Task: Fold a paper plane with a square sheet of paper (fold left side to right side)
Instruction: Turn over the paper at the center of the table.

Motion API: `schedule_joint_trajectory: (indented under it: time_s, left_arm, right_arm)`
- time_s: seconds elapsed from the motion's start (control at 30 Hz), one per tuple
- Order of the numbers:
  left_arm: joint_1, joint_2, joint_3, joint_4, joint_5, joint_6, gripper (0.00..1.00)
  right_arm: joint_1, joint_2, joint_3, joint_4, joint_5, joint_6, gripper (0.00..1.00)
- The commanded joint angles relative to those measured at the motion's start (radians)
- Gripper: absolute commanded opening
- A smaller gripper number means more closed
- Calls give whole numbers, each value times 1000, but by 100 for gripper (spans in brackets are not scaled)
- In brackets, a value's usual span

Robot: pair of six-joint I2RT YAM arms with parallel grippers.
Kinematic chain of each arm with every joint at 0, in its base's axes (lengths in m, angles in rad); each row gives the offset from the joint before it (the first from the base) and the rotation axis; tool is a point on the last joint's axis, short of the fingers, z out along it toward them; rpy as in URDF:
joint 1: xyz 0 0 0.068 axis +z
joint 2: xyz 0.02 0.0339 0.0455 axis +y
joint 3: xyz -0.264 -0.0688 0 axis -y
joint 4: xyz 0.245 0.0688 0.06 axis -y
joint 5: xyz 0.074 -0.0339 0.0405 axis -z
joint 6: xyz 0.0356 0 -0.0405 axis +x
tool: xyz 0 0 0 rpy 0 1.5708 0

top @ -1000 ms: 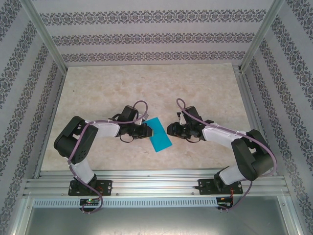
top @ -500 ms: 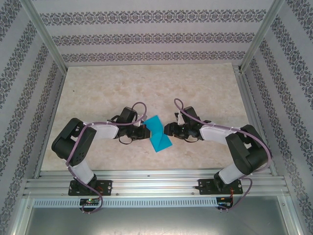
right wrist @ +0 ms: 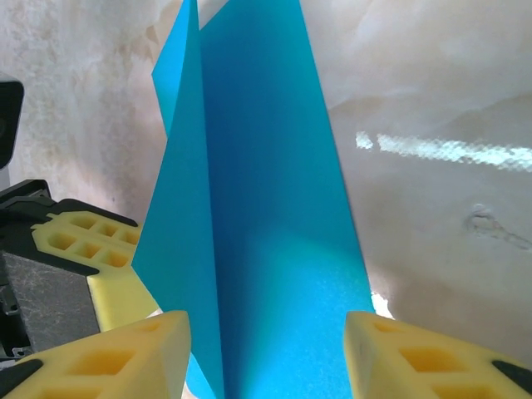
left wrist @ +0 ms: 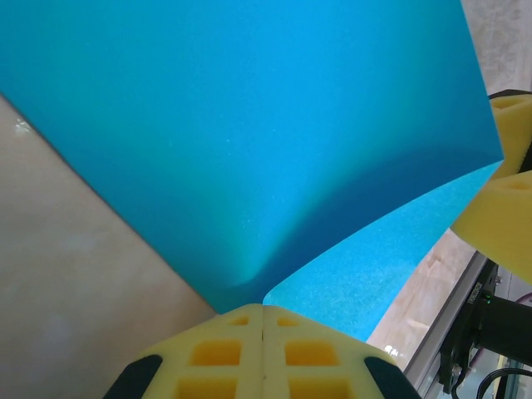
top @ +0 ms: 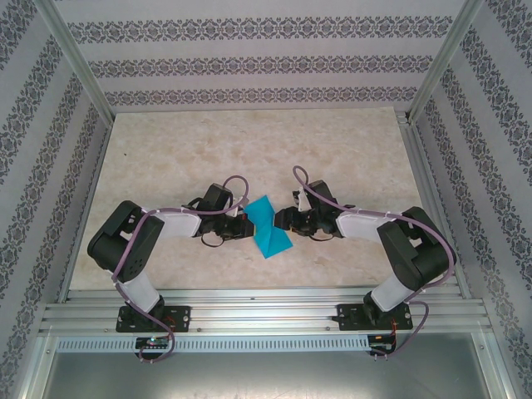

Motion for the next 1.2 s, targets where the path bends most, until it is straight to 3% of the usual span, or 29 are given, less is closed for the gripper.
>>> schedule_joint_trajectory:
  time_s: [0.0, 0.3, 0.47, 0.53, 0.67, 0.73, 0.9, 0.97, 1.07, 1.17]
  left_arm:
    - [-6, -15, 12, 18, -12, 20, 6]
    - [-6, -4, 16, 28, -15, 16, 6]
    - [-5, -10, 15, 31, -25, 13, 10]
    - [-4, -23, 12, 35, -36, 10, 14]
    - [11, -94, -7, 41, -67, 13, 28]
    - [26, -149, -22, 46, -84, 13, 39]
    - [65, -376, -91, 111, -144, -58, 79]
    - [79, -488, -131, 166, -195, -124, 100]
    - [85, -614, -143, 213, -220, -168, 100]
    - [84, -659, -141, 325, -157, -223, 100]
  right_arm:
    - [19, -3, 44, 23, -7, -11, 51]
    - [57, 57, 107, -14, 18, -25, 44]
    - [68, 84, 125, -20, 15, -20, 31]
    - [68, 81, 125, -15, 12, -18, 21]
    - [56, 39, 102, 14, 17, -20, 3]
    - [39, 4, 83, 40, 14, -18, 0]
    - [-45, -121, 24, 147, -23, 0, 0]
    - [-88, -190, 10, 191, -51, 5, 0]
    - [-152, -286, 13, 228, -94, 15, 0]
    - [-200, -344, 26, 313, -166, 77, 0]
